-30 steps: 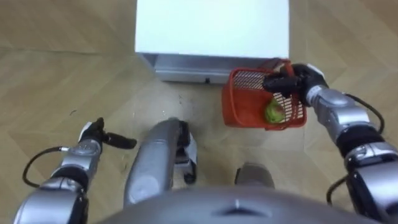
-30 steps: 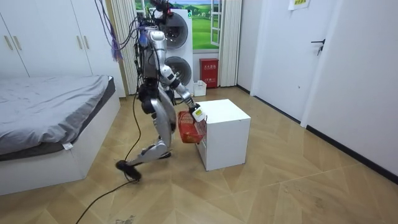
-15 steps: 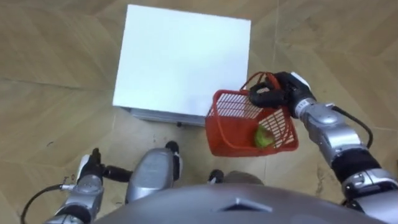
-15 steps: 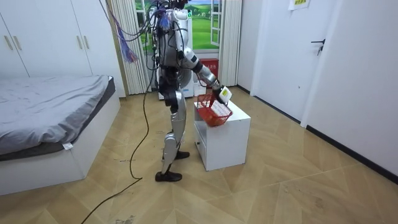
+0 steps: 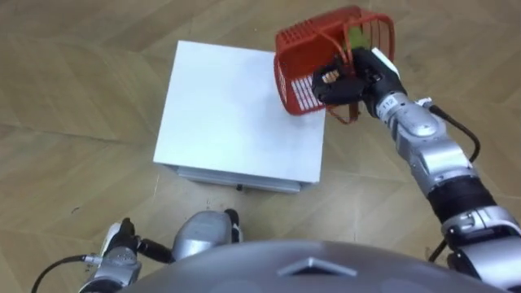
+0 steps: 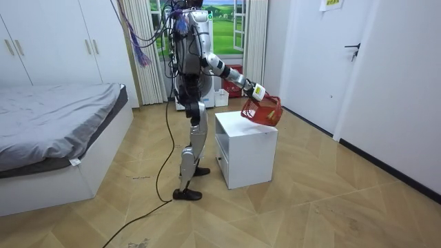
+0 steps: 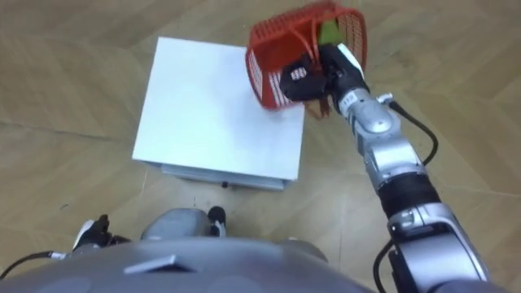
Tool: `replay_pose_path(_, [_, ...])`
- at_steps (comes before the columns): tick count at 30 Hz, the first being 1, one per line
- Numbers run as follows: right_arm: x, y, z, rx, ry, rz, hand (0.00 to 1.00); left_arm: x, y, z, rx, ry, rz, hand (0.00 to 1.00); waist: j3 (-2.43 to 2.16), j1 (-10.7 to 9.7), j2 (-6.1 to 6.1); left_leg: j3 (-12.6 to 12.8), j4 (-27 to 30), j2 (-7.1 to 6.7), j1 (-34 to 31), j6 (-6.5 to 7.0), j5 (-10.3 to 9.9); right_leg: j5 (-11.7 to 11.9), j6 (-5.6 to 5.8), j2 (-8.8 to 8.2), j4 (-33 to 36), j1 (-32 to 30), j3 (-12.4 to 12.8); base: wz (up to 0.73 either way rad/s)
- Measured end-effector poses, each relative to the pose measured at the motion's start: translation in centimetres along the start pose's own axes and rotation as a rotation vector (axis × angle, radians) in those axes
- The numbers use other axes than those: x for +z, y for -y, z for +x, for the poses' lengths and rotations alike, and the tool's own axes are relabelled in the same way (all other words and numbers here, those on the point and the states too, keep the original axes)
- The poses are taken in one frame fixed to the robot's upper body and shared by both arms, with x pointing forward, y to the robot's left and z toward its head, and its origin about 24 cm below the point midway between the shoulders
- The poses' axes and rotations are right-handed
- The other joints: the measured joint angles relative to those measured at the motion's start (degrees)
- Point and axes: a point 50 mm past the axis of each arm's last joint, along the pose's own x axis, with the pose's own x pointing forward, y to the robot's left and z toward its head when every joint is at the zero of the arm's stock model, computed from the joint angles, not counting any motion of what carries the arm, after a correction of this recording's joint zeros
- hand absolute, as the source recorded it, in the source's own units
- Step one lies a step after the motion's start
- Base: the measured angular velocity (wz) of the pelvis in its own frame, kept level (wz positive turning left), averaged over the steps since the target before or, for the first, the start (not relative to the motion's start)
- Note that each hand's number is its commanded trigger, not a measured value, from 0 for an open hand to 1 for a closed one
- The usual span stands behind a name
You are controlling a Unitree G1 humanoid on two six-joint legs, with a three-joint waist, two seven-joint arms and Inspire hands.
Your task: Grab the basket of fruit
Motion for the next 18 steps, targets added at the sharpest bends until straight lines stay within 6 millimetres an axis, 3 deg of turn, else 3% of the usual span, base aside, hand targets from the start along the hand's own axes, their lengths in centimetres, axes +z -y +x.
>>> replay_pose_path(18, [1.1, -1.6, 0.3, 0.048, 0.049, 0.019, 1.00, 0.4, 0.2, 0.0, -0.051, 0.018, 0.061, 0.00, -0.07, 1.52, 0.91, 0.85, 3.76, -0.16, -1.30, 1.68, -1.47, -0.64, 1.01, -1.16, 3.77, -1.41, 0.00, -0.04])
